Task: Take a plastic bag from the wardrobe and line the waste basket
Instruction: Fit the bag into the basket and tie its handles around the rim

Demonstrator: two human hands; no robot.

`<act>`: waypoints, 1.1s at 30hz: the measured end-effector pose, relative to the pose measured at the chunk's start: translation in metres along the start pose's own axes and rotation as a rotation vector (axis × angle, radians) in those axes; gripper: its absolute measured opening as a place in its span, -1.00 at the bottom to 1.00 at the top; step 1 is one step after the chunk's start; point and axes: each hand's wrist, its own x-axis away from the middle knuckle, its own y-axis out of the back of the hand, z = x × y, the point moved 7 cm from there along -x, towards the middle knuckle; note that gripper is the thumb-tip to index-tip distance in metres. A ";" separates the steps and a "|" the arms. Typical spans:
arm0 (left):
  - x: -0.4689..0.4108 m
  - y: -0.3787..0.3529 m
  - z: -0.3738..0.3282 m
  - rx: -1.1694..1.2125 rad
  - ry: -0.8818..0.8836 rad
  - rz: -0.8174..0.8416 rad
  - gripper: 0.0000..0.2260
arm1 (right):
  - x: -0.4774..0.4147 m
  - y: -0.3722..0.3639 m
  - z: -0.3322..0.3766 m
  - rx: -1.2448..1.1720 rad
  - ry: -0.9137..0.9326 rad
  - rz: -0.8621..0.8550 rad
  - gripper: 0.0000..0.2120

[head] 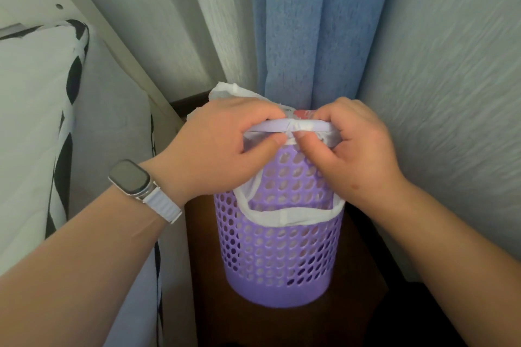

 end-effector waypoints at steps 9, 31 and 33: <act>0.004 -0.005 0.018 0.000 0.064 0.071 -0.82 | -0.007 0.003 0.000 0.036 0.112 0.105 -0.68; 0.001 0.001 -0.001 -0.089 -0.071 -0.061 -0.77 | 0.000 0.004 -0.010 -0.026 -0.123 0.008 -0.68; 0.000 -0.003 -0.002 -0.083 -0.093 -0.026 -0.82 | 0.001 0.000 -0.005 -0.033 -0.098 0.029 -0.67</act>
